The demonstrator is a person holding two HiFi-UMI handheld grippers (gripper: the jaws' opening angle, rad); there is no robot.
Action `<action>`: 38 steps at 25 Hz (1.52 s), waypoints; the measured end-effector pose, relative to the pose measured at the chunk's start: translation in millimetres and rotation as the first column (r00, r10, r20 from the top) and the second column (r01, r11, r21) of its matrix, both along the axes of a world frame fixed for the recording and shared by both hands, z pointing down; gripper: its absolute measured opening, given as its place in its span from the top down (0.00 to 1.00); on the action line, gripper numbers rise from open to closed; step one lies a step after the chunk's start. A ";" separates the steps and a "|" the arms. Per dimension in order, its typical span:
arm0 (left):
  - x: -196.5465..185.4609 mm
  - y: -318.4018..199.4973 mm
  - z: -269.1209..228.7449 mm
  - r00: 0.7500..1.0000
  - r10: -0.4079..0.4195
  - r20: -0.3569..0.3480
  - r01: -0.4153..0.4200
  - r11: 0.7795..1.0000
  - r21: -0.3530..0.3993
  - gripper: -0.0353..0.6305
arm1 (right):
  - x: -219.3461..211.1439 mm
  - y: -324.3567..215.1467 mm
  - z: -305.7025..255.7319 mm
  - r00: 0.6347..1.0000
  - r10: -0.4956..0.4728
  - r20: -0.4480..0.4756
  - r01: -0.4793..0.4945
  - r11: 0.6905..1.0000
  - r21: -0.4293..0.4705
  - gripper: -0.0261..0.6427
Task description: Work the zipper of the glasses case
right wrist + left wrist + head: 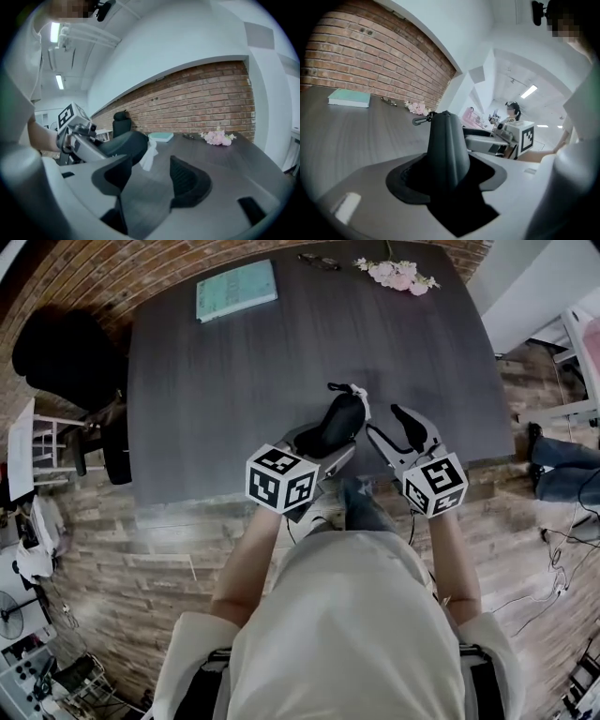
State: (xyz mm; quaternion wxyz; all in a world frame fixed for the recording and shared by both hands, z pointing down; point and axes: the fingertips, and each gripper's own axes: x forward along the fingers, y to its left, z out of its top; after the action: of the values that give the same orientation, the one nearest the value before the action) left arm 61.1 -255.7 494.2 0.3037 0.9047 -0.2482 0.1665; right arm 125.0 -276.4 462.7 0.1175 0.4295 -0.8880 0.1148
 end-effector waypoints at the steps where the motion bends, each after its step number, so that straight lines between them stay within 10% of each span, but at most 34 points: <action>1: -6.5 9.0 -7.0 1.000 -0.005 -0.015 0.005 1.000 0.005 0.55 | -8.1 8.4 0.0 1.000 -0.022 -0.011 0.022 1.000 0.003 0.59; 19: -84.0 148.0 -57.5 0.996 -0.046 -0.080 0.055 0.992 0.110 0.55 | -112.5 128.2 -38.3 0.933 -0.274 -0.232 0.318 0.932 0.177 0.79; 23: -87.4 165.6 -59.5 0.994 -0.056 -0.092 0.066 0.992 0.110 0.55 | -114.6 140.3 -44.0 0.930 -0.254 -0.267 0.311 0.929 0.200 0.95; 38: -84.9 184.4 -70.8 0.987 -0.092 -0.131 0.116 0.976 0.184 0.56 | -70.1 132.0 -82.8 0.920 -0.053 -0.387 0.179 0.938 0.298 0.95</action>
State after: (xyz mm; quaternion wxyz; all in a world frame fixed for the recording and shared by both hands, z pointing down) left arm -23.9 -71.2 423.4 0.2382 0.9238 -0.2912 0.0705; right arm 54.9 -144.3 379.9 0.2180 0.4028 -0.8801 -0.1252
